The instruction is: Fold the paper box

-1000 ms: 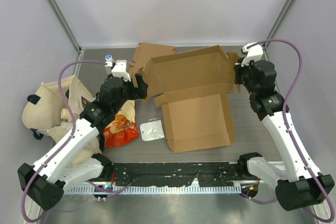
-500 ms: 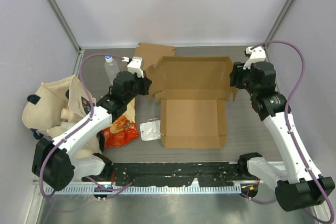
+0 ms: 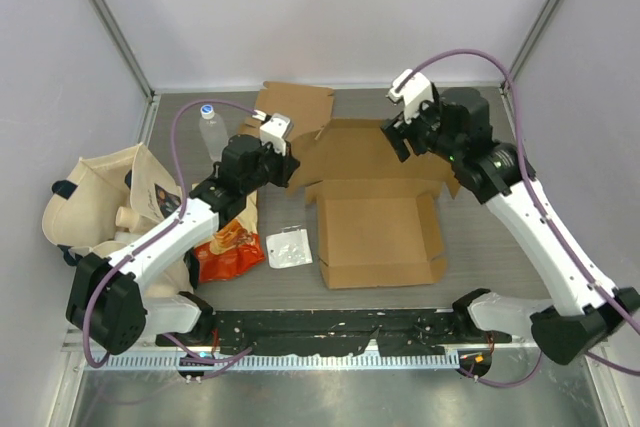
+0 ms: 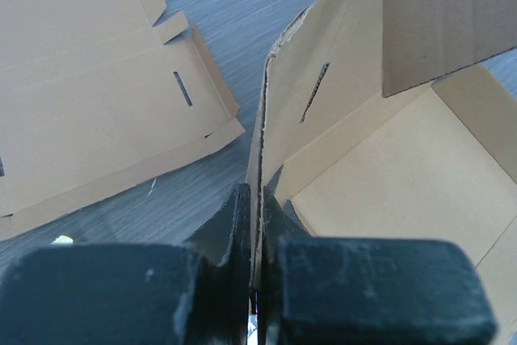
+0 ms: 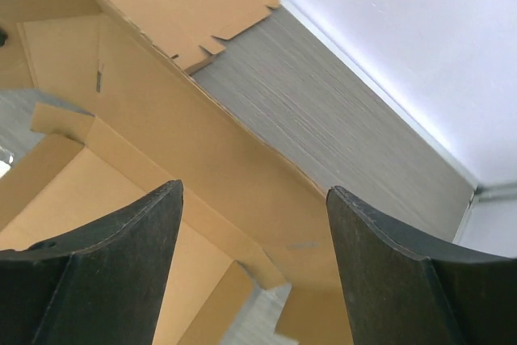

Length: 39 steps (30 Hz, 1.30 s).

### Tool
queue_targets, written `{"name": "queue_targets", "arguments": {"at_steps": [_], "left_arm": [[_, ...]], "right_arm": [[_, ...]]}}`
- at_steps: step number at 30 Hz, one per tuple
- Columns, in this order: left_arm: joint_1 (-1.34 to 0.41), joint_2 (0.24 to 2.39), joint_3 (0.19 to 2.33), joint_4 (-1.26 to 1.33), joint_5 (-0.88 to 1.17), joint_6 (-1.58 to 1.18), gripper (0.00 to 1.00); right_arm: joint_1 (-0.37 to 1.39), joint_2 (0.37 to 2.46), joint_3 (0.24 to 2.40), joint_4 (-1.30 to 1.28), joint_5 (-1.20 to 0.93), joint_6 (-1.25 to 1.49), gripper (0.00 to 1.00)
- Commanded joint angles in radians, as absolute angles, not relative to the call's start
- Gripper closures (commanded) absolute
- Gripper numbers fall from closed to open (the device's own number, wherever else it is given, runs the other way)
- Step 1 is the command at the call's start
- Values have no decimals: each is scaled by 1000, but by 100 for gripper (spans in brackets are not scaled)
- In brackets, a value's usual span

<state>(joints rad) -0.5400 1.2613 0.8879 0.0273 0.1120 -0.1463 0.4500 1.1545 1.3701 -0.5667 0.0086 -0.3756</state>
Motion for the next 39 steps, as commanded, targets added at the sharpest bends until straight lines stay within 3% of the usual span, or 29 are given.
{"name": "queue_targets", "arguments": {"at_steps": [1,9,13,16,18,19,20,21,22,23,25,29,32,34,36,39], "left_arm": [[-538,1249,919,109,170,-110,100],[-538,1262,931,109,232,-64,100],[-540,1264,943,110,256,-67,100],[-538,1261,948,123,285,-81,100],[-540,1256,951,127,290,-98,100],[-540,1250,954,127,288,-109,100],[-538,1246,957,126,253,-164,98],[-538,1241,962,114,206,-210,94],[-540,1229,992,74,128,-288,86],[-540,1218,1014,-86,-88,-457,70],[-540,1184,996,-194,-164,-584,60],[-558,967,789,-14,-110,-660,45],[-560,884,721,-8,-112,-602,41],[-560,873,706,29,-39,-539,44],[-564,934,715,47,36,-529,48],[-629,1044,756,101,75,-506,43]], "right_arm": [[462,1261,1477,-595,-110,-555,24],[494,1333,1511,-580,-143,-637,26],[520,1361,1516,-562,-164,-635,37],[543,1373,1496,-511,-172,-626,50],[566,1379,1482,-453,-109,-614,65],[578,1379,1467,-431,-60,-615,73],[612,1379,1459,-405,66,-614,96],[621,1378,1453,-382,130,-611,99],[629,1371,1442,-383,162,-611,99],[630,1367,1434,-385,175,-612,99],[630,1341,1410,-394,186,-615,99],[630,1307,1405,-462,189,-600,99],[608,1269,1387,-500,166,-606,99],[577,1241,1376,-514,85,-595,99],[558,1213,1379,-544,37,-583,99],[522,1189,1385,-555,-35,-558,99]]}}
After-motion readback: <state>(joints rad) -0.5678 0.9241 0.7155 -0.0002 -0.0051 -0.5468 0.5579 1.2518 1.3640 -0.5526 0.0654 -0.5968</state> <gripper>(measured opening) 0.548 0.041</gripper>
